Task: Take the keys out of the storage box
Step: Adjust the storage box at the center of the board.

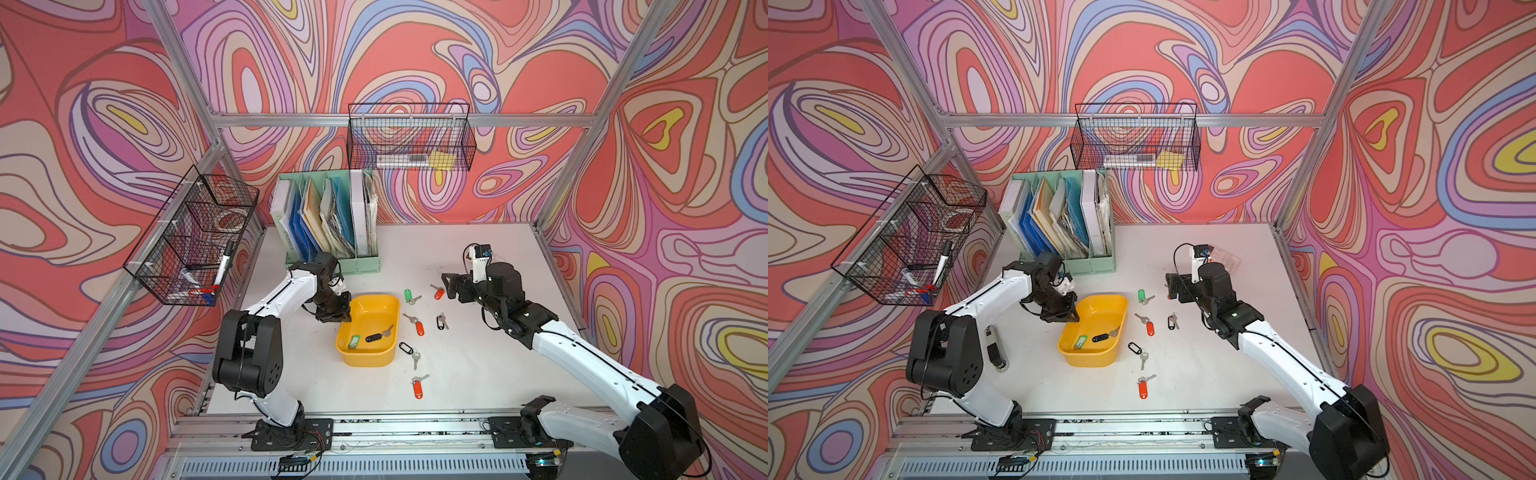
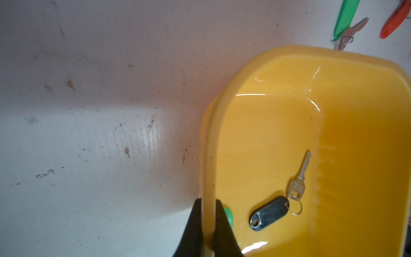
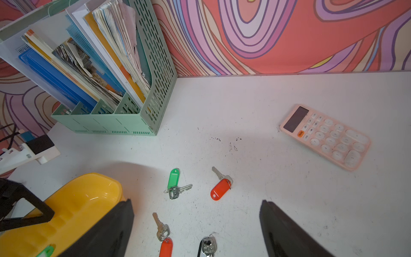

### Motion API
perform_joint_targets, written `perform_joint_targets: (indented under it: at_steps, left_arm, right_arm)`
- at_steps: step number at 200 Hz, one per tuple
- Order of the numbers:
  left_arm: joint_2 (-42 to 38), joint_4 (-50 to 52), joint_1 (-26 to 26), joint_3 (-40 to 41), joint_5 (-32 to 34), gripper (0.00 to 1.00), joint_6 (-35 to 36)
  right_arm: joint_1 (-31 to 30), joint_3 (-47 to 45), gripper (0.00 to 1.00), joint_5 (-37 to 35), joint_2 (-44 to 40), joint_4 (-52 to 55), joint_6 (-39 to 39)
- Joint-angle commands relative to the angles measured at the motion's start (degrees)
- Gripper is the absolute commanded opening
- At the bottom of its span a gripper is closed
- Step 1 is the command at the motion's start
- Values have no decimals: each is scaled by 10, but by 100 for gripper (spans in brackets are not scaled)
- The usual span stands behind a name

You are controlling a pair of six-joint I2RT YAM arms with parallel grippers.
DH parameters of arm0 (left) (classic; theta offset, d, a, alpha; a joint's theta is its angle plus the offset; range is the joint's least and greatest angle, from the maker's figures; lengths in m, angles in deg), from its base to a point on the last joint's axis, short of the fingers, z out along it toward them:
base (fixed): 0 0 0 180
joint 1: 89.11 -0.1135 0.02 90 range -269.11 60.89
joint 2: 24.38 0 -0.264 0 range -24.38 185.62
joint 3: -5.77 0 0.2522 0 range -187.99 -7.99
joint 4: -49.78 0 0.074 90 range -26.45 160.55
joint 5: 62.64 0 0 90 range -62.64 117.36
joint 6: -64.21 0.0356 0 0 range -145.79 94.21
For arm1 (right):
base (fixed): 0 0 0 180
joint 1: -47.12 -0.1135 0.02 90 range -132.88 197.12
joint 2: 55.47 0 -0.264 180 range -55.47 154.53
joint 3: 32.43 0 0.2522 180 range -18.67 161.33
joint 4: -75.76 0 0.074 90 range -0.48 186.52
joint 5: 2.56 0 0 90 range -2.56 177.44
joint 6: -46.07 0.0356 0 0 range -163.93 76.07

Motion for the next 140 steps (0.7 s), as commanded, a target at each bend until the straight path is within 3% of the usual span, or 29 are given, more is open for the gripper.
perform_joint_targets:
  at_steps: [1,61,110,140]
  left_arm:
    - [9,20,-6,-10,-28,0,13]
    - [1,1,-8,7,-17,0,1]
    - [-72,-71,-7,64,86,0,-41]
    - [-110,-134,9,114,130,0,-73]
  right_arm:
    - [3,10,93,7,5,4,-2]
    - [2,20,93,18,12,10,-1]
    - [2,46,92,57,26,30,-17]
    - [3,92,85,116,58,75,-39]
